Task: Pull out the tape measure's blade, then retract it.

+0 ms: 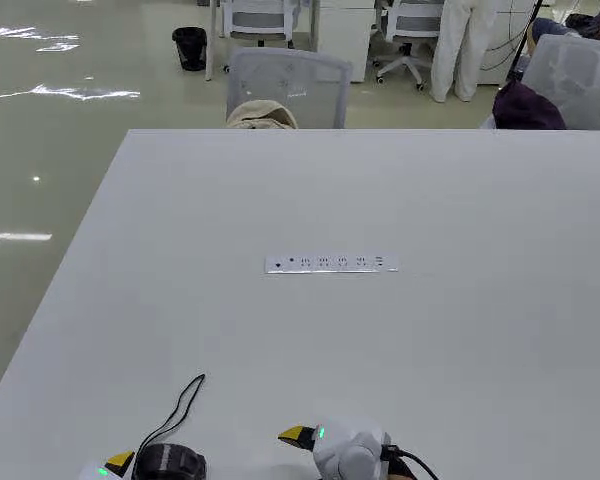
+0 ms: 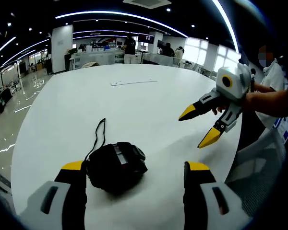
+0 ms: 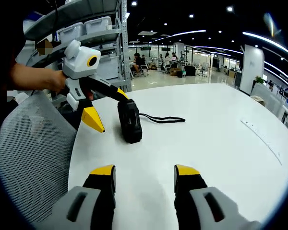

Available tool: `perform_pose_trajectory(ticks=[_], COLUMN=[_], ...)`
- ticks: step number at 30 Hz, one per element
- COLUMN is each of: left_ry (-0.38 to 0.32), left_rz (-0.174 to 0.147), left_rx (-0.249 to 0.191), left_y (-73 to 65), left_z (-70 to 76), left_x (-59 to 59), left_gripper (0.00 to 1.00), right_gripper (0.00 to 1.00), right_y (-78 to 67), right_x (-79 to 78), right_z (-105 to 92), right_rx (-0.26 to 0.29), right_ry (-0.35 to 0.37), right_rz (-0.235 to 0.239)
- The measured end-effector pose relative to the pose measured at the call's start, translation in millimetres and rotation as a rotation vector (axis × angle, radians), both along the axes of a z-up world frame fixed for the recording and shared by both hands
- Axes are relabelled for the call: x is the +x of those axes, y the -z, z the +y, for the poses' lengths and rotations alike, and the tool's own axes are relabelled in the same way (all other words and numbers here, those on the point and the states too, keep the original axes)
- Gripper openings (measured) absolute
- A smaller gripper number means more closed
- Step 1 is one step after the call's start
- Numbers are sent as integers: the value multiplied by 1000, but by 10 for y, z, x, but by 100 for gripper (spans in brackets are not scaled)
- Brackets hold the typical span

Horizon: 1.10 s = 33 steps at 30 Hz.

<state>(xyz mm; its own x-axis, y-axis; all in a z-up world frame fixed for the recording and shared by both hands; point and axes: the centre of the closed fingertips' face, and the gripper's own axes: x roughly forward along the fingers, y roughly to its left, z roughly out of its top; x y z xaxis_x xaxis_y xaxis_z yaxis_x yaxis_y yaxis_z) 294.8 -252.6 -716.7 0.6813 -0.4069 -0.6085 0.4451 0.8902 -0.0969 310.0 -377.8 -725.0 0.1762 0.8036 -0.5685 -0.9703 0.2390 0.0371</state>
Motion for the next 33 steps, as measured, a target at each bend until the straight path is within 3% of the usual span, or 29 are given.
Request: perform_pose_trajectory(ticks=[16, 26, 33], left_ry=[78, 134, 131], left_rz=[21, 4, 8], left_rx=[64, 68, 63], left_y=[35, -14, -20], left_z=[13, -24, 6], left_x=[-122, -175, -227], left_gripper=[94, 99, 99], right_gripper=[60, 68, 75], right_y=[-47, -117, -146], right_x=[-35, -120, -190], right_z=[-567, -839, -982], right_rx=[4, 6, 12], right_ry=[172, 234, 263], right_rz=[2, -2, -10])
